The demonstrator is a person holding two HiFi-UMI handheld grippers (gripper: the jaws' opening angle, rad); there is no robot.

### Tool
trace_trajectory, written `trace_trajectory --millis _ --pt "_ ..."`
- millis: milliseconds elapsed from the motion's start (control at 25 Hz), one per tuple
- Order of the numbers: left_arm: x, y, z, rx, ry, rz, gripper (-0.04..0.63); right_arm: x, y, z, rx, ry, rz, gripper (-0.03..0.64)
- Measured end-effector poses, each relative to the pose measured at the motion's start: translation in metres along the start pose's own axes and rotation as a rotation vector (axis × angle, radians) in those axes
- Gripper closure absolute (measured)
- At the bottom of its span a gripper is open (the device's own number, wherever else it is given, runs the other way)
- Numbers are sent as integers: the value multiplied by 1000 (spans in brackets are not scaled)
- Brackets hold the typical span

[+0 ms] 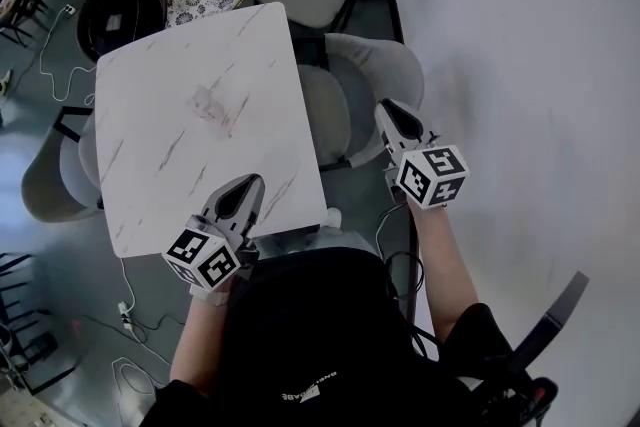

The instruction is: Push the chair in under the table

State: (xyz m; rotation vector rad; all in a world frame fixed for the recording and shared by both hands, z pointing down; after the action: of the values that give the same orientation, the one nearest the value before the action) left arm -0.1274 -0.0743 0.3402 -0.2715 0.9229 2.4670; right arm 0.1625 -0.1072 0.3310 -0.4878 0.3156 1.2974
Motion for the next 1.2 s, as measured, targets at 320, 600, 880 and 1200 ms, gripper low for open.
trace_trajectory --millis 320,600,880,1200 --pt "-2 -30 -35 -72 -12 105 595 59 83 -28 -94 -146 -195 575" --pt "-6 -38 -40 -114 25 125 595 73 128 -13 -120 -204 -292 575" --pt "-19 -41 -43 -128 42 147 595 66 135 1 -143 -181 -318 575" --pt "-33 -51 -46 -142 70 169 595 61 138 12 -145 -133 -332 577"
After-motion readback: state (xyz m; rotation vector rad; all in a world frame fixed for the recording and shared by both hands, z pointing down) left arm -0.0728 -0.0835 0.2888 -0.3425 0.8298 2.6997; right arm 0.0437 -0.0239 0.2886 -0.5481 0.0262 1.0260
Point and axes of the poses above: the fingertips, and each gripper's own axes: x backward along the fingers, y to its left, z out of its underside, the point moved 4 cm from there along x, backward along the fingers, and after that the axes turned 9 degrees about y, right-handed, at the moved point
